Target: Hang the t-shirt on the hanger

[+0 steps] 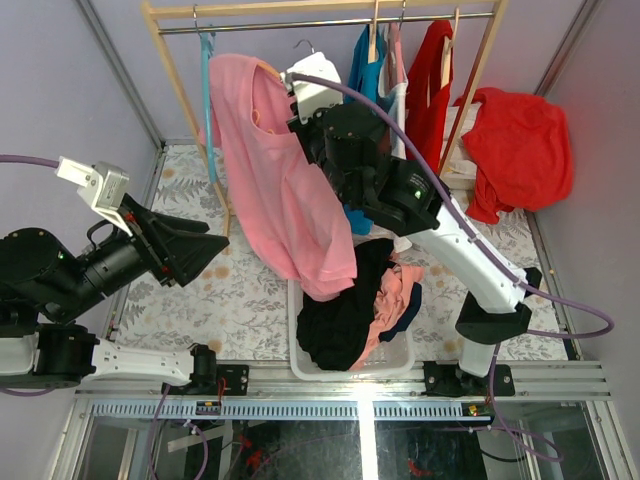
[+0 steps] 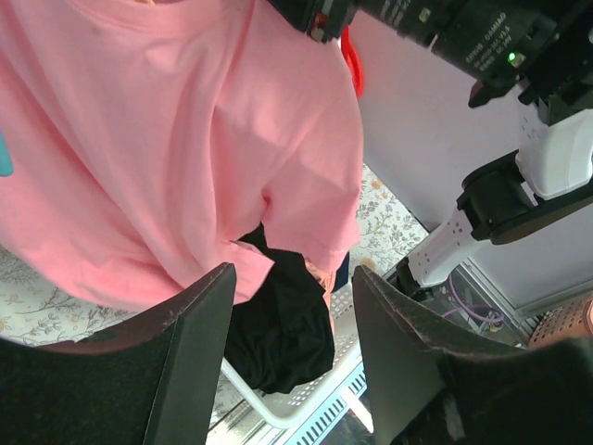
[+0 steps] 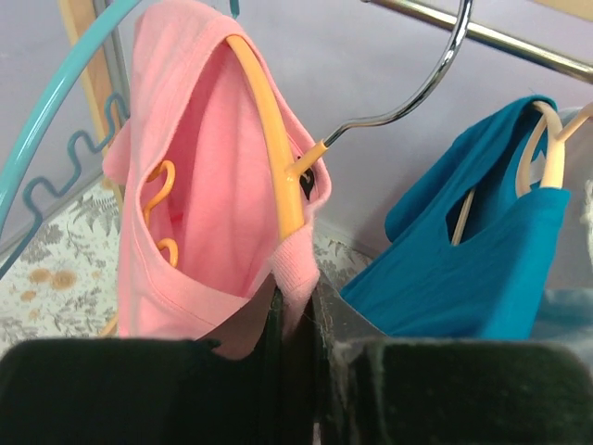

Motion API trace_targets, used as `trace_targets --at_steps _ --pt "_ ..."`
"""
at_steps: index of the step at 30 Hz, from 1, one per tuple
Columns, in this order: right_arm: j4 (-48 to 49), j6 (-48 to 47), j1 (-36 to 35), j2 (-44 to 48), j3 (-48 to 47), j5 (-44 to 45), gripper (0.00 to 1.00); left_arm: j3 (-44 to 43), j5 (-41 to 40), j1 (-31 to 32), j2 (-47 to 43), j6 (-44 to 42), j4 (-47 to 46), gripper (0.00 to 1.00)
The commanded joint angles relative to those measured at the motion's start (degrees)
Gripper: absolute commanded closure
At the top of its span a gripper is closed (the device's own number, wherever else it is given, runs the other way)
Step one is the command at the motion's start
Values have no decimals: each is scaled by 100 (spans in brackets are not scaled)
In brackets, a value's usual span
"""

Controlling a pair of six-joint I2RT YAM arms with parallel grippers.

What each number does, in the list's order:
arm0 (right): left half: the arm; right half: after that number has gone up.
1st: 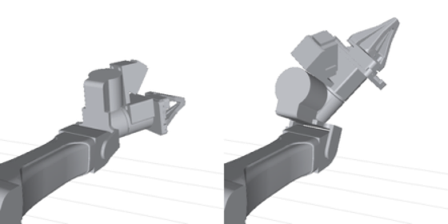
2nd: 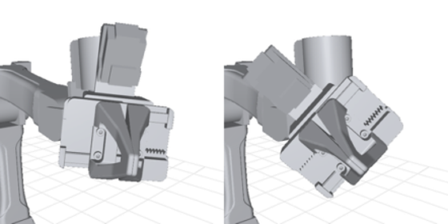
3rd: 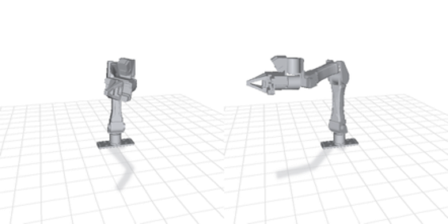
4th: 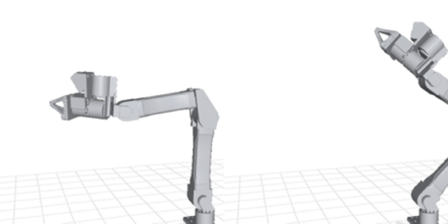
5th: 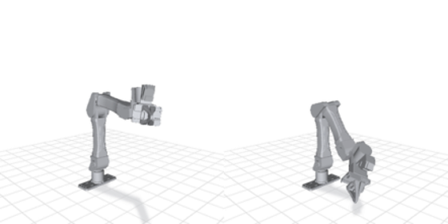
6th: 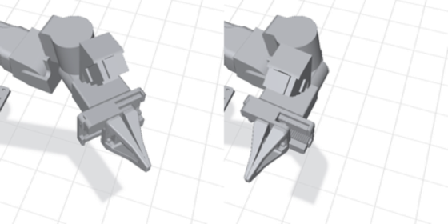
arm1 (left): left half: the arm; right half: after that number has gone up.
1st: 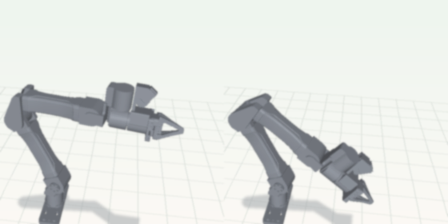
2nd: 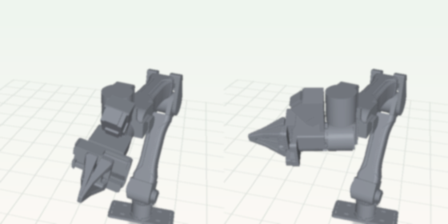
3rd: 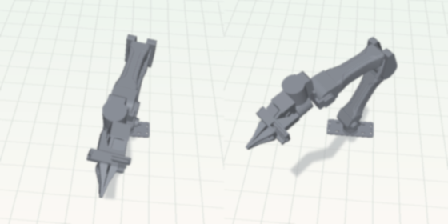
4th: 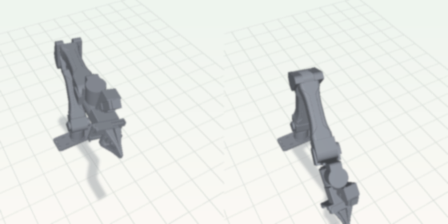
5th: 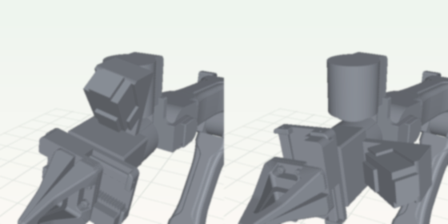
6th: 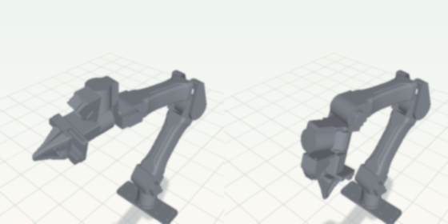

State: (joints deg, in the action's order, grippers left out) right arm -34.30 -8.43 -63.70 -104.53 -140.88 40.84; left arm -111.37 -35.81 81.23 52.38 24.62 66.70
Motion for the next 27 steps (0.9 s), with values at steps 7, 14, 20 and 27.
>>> trace_targets --at_steps 7,14,20,27 --pt "1993 19 767 187 193 -1313 100 116 42 -24 -175 -19 -122 47" --pt "2459 49 1198 -116 -53 -1670 100 166 57 -29 -210 -32 -113 47" --pt "2577 440 1699 -265 -152 -2194 100 294 73 -26 -219 -29 -164 47" --pt "2863 709 2039 -305 50 -2670 100 324 87 -28 -221 -41 -157 47"
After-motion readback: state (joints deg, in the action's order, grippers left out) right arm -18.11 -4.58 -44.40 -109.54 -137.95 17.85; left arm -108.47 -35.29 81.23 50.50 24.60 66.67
